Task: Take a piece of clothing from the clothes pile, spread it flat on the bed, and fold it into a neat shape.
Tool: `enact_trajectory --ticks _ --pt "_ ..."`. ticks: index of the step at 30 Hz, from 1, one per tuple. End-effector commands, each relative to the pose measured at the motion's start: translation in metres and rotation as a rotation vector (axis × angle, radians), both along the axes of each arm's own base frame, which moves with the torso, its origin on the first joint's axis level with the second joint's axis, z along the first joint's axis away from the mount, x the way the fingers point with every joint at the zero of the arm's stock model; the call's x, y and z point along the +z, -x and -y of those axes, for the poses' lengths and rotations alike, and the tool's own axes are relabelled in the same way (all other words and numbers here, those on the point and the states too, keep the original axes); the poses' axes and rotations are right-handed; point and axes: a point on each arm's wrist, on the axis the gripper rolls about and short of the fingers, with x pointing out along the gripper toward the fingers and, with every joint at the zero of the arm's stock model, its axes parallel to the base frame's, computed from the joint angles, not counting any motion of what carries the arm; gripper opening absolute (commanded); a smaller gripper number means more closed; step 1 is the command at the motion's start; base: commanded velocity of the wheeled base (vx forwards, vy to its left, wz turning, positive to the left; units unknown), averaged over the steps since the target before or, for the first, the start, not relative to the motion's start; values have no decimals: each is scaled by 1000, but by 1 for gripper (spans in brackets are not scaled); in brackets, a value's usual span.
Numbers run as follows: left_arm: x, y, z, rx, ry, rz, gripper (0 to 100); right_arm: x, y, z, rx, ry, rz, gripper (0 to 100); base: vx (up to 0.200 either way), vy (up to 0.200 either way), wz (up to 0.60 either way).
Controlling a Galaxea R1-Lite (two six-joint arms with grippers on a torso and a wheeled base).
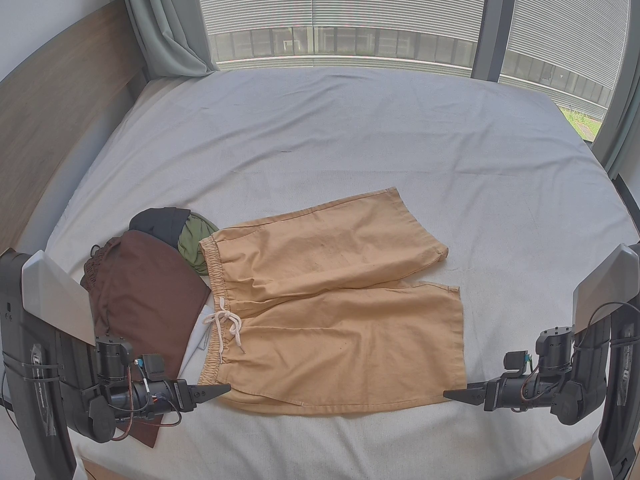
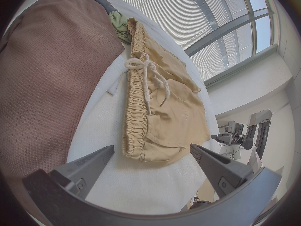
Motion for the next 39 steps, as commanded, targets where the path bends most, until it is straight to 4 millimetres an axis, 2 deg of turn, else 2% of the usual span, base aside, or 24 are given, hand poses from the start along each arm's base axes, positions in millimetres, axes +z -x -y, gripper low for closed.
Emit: enact_trajectory --ticks 1,17,18,39 --pt "-4 -2 0 2 1 -10 100 -1 0 0 1 2 -2 100 0 0 0" --pt "-10 -17 0 21 10 16 100 -1 -2 2 2 10 17 100 0 0 0" --pt "-9 -19 0 25 13 19 0 -1 -2 2 2 10 17 100 0 0 0" --pt "-13 -18 0 17 17 4 0 -4 -6 -1 13 6 17 100 0 0 0"
